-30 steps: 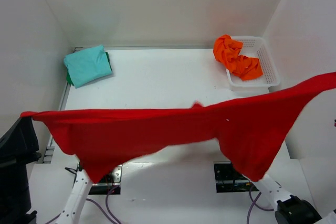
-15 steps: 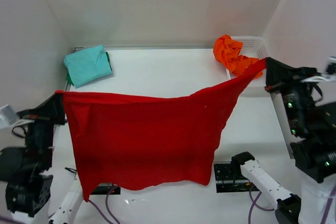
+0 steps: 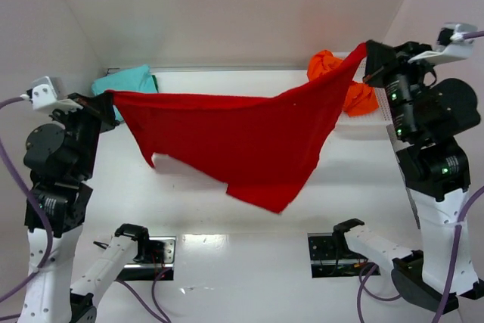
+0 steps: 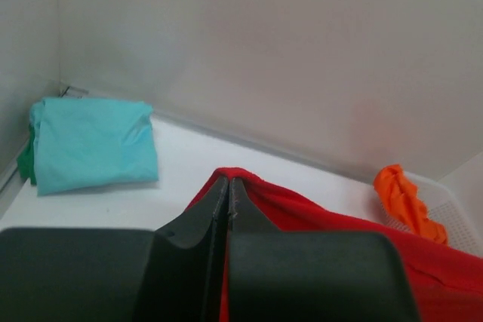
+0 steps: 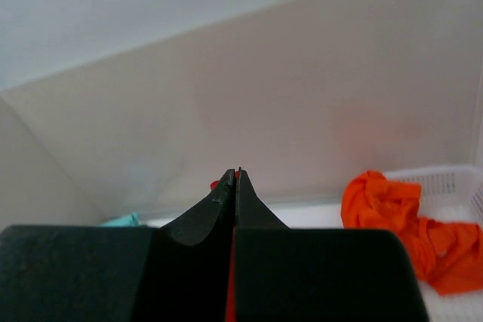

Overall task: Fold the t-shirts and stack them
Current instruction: Flatten out the tshirt

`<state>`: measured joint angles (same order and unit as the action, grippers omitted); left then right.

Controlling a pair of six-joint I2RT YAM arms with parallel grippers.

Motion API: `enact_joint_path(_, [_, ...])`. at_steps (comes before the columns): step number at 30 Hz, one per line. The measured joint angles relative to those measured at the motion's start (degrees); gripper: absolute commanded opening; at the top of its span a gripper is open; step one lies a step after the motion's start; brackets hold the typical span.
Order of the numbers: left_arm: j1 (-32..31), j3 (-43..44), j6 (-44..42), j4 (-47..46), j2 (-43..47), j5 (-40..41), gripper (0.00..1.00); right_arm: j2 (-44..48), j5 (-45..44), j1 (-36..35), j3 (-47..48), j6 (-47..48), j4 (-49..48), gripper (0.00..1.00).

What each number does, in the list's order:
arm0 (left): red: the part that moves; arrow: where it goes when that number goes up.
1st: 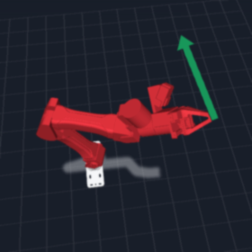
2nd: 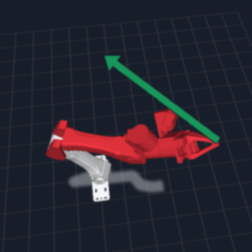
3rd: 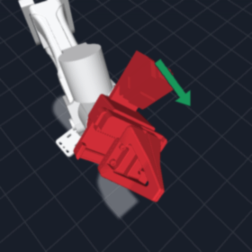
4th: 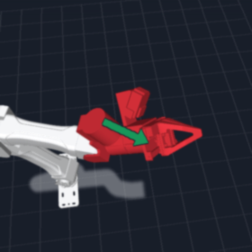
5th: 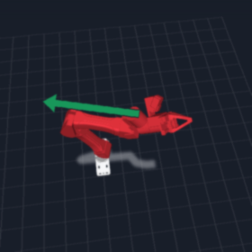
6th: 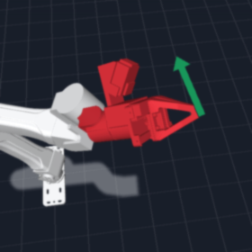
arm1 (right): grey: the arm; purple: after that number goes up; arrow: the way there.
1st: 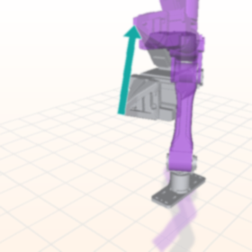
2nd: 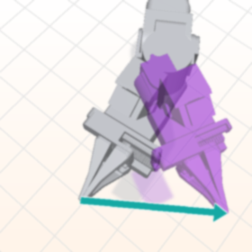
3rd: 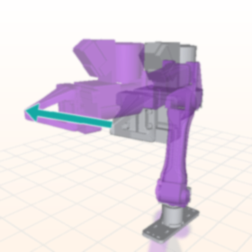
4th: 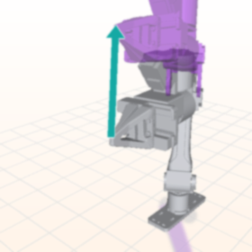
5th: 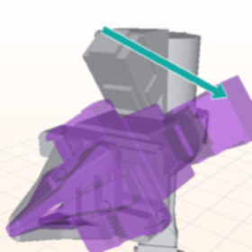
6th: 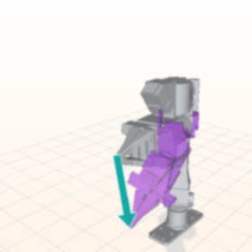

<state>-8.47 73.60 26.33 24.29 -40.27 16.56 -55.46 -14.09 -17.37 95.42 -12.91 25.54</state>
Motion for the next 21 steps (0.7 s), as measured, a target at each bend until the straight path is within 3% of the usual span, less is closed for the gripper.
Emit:
enact_joint_path(4, [0.0,3.8,-1.4,0.1,2.8,-2.0,0.00,-1.7,1.3,0.0,8.0,0.6,-1.1,0.00])
enact_joint_path(8, [0.0,4.4,-1.9,1.9,12.4,-4.1,0.00,-0.3,3.7,0.0,15.3,0.8,-0.9,0.00])
enact_joint_path(16, [0.0,3.5,1.6,7.1,33.0,-5.9,0.00,11.7,9.2,0.0,21.0,-0.5,-0.9,0.00])
enact_joint_path(21, [-0.7,2.4,3.4,9.7,35.3,-5.0,0.00,13.7,10.8,0.0,20.9,-0.9,-1.9,0.00])
